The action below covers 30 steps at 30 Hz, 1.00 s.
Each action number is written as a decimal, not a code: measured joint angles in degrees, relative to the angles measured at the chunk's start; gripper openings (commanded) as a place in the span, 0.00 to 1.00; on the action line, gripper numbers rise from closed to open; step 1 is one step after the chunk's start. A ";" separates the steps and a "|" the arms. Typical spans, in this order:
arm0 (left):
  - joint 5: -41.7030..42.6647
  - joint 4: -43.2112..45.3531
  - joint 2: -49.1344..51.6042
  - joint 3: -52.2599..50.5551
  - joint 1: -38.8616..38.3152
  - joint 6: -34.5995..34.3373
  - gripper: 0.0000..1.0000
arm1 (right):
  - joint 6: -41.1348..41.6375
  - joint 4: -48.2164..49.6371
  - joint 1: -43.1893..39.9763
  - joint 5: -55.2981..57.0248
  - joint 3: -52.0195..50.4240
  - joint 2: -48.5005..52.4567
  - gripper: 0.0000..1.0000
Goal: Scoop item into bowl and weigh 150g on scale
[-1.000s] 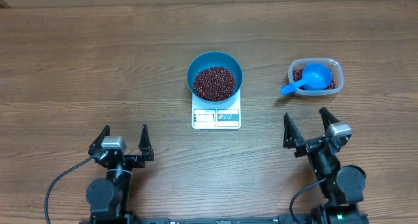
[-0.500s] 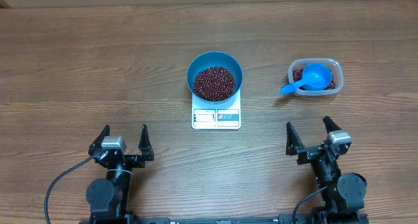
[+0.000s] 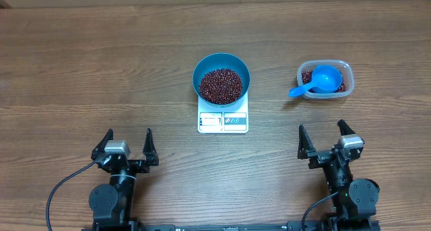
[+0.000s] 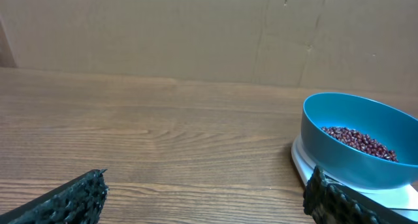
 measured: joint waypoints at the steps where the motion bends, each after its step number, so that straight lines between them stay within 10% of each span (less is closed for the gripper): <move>1: 0.00 0.00 0.00 0.00 0.00 0.00 1.00 | -0.74 0.00 0.00 0.00 0.00 0.00 1.00; 30: 0.00 0.02 0.00 0.00 0.00 0.00 1.00 | -4.59 0.02 0.00 -0.59 0.00 0.00 1.00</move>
